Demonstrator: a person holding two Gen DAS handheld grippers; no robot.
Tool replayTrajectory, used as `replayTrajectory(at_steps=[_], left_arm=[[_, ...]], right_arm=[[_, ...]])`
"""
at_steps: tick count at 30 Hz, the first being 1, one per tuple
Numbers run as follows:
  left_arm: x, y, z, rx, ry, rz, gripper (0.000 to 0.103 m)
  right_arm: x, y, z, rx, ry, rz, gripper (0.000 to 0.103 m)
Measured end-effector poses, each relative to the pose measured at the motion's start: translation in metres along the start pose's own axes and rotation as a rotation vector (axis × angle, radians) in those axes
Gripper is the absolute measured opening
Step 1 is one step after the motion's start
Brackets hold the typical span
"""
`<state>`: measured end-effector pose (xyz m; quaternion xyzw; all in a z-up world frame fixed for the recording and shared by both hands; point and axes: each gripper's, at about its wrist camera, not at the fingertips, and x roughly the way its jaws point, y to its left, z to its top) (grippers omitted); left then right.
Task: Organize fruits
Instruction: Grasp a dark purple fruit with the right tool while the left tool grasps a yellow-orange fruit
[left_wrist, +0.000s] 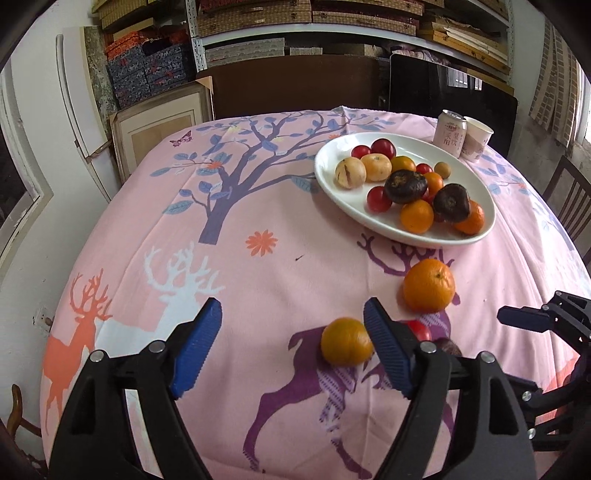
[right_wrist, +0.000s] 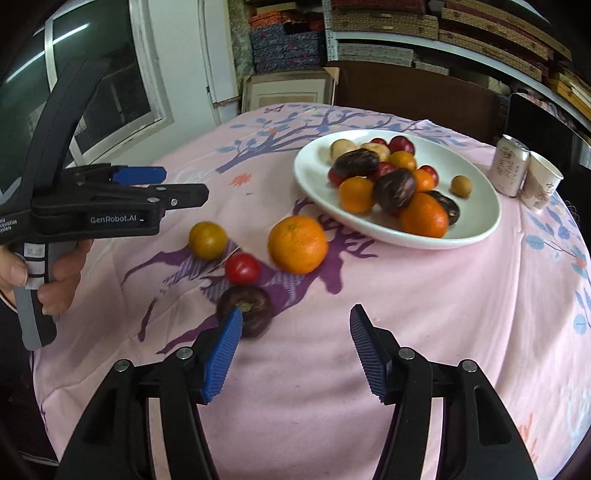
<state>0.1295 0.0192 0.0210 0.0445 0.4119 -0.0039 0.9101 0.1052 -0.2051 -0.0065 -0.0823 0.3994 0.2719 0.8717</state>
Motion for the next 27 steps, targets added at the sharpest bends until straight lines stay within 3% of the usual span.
replayTrajectory(at_steps=[9, 11, 21, 24, 26, 27], left_arm=[[-0.001, 0.008, -0.021, -0.002, 0.034, -0.014, 0.077], [0.001, 0.005, -0.022, 0.003, 0.041, -0.018, 0.077], [0.022, -0.018, -0.022, 0.044, 0.078, -0.03, 0.077], [0.032, -0.019, -0.02, 0.02, 0.094, -0.068, 0.067], [0.035, -0.023, -0.019, 0.025, 0.102, -0.115, 0.05], [0.035, -0.027, -0.018, 0.037, 0.107, -0.142, 0.036]], right_arm=[[0.039, 0.041, 0.003, -0.055, 0.088, 0.012, 0.06], [0.042, 0.045, 0.004, -0.076, 0.077, -0.04, 0.041], [0.005, 0.017, -0.012, 0.021, 0.027, -0.031, 0.041], [-0.004, 0.004, -0.02, 0.052, 0.017, -0.037, 0.041], [-0.009, -0.003, -0.024, 0.073, 0.012, -0.044, 0.041], [-0.01, -0.006, -0.026, 0.081, 0.009, -0.048, 0.041]])
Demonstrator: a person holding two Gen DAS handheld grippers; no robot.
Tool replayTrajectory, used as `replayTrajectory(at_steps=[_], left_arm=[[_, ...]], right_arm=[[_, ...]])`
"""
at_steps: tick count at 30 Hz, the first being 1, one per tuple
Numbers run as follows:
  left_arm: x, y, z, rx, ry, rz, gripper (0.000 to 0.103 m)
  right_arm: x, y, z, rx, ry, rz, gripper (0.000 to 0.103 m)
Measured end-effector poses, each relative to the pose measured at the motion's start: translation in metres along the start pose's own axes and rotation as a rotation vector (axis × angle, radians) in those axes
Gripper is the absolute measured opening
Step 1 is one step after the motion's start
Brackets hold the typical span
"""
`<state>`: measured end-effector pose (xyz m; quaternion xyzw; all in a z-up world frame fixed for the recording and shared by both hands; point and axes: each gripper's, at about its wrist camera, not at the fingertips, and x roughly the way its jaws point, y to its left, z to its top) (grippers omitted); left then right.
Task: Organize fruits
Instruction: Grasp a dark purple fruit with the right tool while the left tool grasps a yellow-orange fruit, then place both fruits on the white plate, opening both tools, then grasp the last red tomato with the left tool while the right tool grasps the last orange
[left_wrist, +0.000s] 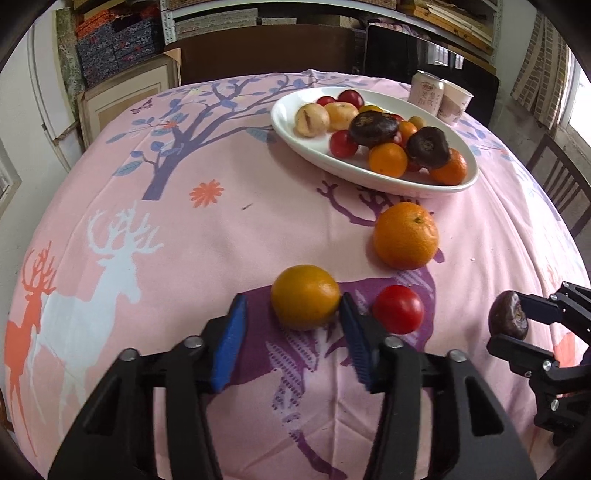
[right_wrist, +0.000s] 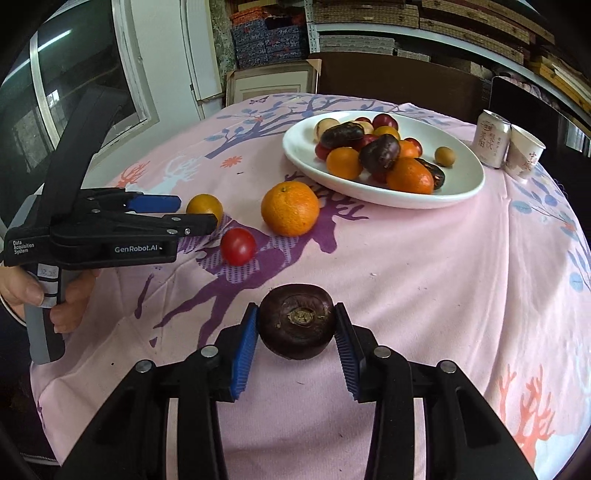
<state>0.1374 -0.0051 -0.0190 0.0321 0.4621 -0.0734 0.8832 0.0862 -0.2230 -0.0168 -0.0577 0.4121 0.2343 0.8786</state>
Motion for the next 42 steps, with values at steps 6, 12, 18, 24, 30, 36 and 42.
replayTrajectory(at_steps=[6, 12, 18, 24, 30, 36, 42], left_arm=[[-0.02, -0.025, -0.002, 0.066, -0.014, -0.038, 0.036], [-0.073, -0.042, 0.023, 0.076, -0.175, -0.068, 0.036], [-0.059, -0.049, 0.069, 0.012, -0.215, 0.007, 0.036], [-0.003, -0.038, 0.101, -0.053, -0.153, 0.069, 0.036], [0.021, -0.028, 0.113, -0.082, -0.126, 0.075, 0.036], [0.046, -0.017, 0.123, -0.146, -0.078, 0.08, 0.037], [0.044, -0.019, 0.122, -0.149, -0.103, 0.114, 0.063]], right_arm=[[-0.015, -0.017, 0.003, 0.044, -0.05, -0.007, 0.041], [-0.045, -0.038, 0.01, 0.077, -0.136, -0.046, 0.041], [-0.061, -0.066, 0.036, 0.139, -0.254, -0.077, 0.041], [-0.035, -0.099, 0.073, 0.238, -0.282, -0.057, 0.041], [0.006, -0.118, 0.095, 0.303, -0.232, -0.032, 0.041], [0.04, -0.129, 0.104, 0.358, -0.187, -0.034, 0.042], [0.043, -0.139, 0.105, 0.425, -0.214, -0.025, 0.054]])
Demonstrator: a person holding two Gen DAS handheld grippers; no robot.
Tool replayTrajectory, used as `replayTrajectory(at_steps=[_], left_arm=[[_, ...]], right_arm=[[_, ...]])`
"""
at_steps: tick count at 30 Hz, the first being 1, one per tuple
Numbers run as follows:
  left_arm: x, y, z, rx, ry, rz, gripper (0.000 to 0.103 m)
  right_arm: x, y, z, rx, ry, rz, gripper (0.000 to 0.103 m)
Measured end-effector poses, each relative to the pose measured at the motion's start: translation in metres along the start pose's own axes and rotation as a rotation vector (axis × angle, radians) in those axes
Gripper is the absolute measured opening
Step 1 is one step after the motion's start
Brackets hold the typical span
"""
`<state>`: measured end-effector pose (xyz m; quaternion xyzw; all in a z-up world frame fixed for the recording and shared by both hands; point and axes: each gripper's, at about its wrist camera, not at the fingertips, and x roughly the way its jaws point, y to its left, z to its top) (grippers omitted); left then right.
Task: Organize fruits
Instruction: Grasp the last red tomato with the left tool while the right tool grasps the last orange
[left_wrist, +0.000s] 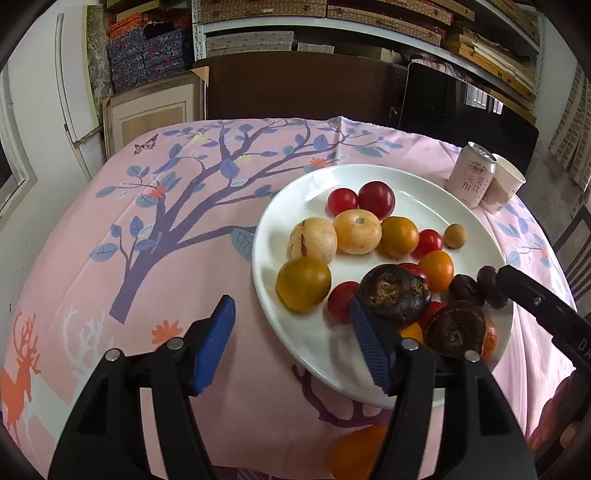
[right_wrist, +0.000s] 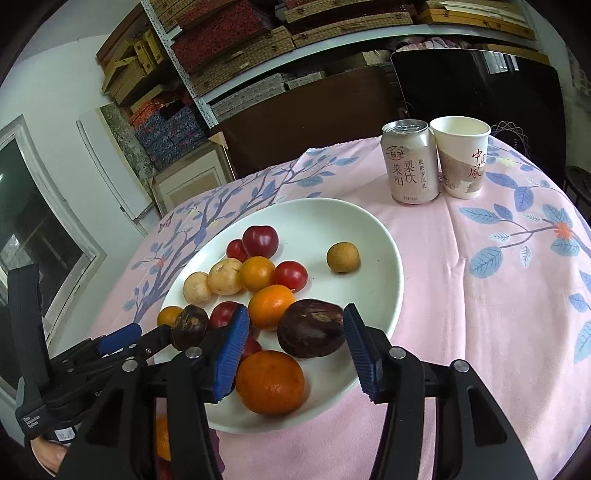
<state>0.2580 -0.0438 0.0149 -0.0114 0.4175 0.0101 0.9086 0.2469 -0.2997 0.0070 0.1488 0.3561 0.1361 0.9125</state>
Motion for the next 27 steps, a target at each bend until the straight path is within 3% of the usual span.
replayTrajectory(at_steps=[12, 27], left_arm=[[-0.04, -0.006, -0.022, 0.065, -0.035, -0.015, 0.067], [-0.081, -0.008, -0.101, 0.159, 0.005, -0.079, 0.067]], right_arm=[[-0.045, 0.009, -0.021, -0.096, -0.004, 0.002, 0.054], [-0.102, 0.022, -0.074, -0.205, 0.005, 0.002, 0.061]])
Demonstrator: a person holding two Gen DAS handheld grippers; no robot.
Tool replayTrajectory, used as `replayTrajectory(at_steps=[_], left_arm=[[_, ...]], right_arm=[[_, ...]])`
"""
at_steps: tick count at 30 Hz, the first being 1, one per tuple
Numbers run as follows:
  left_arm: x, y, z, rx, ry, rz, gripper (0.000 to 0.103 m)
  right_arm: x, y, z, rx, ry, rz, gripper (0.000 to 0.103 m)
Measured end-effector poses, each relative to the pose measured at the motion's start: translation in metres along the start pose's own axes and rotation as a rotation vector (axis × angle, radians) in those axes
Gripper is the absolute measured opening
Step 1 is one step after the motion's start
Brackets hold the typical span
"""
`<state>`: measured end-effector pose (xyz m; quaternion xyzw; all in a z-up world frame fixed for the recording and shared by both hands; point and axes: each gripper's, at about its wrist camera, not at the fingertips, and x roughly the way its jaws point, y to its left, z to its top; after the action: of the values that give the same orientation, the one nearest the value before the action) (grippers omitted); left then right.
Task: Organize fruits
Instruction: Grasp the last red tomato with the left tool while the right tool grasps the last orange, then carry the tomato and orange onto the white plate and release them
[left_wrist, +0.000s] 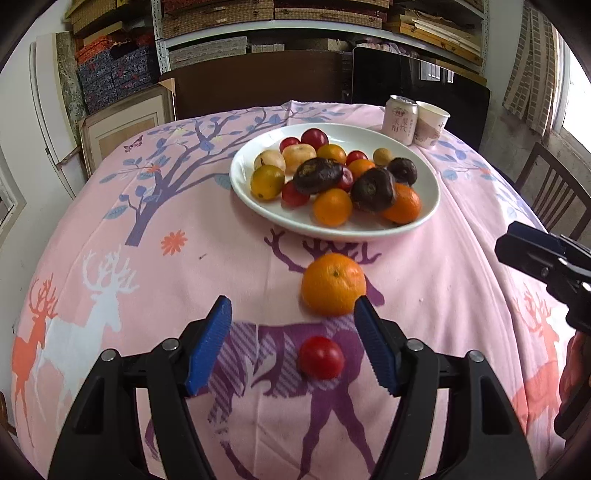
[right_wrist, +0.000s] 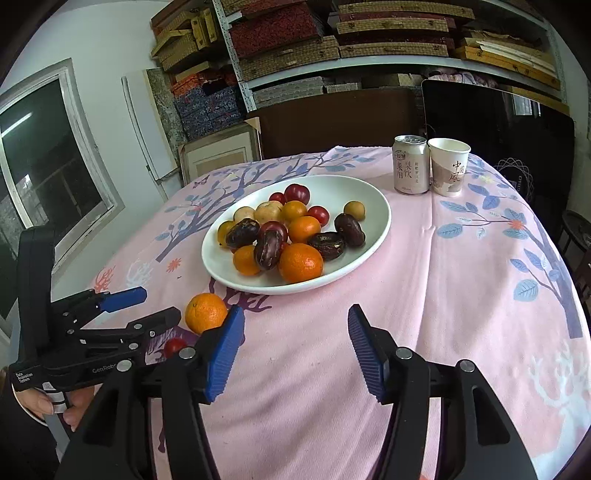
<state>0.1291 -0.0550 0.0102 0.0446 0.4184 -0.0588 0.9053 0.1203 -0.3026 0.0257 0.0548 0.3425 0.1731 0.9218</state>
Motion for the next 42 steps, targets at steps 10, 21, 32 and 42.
replayTrajectory(at_steps=[10, 21, 32, 42], left_arm=[[0.012, -0.01, -0.03, 0.05, 0.054, -0.044, 0.043], [-0.016, 0.027, -0.026, 0.027, -0.003, -0.051, 0.029], [-0.022, 0.063, -0.02, -0.015, 0.012, 0.008, 0.029], [-0.019, 0.05, -0.012, 0.004, 0.017, -0.005, 0.029]], right_arm=[[-0.006, 0.018, -0.02, -0.063, 0.027, 0.002, 0.062], [0.034, 0.064, -0.018, -0.168, 0.119, 0.03, 0.062], [0.108, 0.111, -0.01, -0.265, 0.203, -0.002, 0.062], [0.088, 0.025, -0.006, 0.228, 0.262, 0.349, 0.046]])
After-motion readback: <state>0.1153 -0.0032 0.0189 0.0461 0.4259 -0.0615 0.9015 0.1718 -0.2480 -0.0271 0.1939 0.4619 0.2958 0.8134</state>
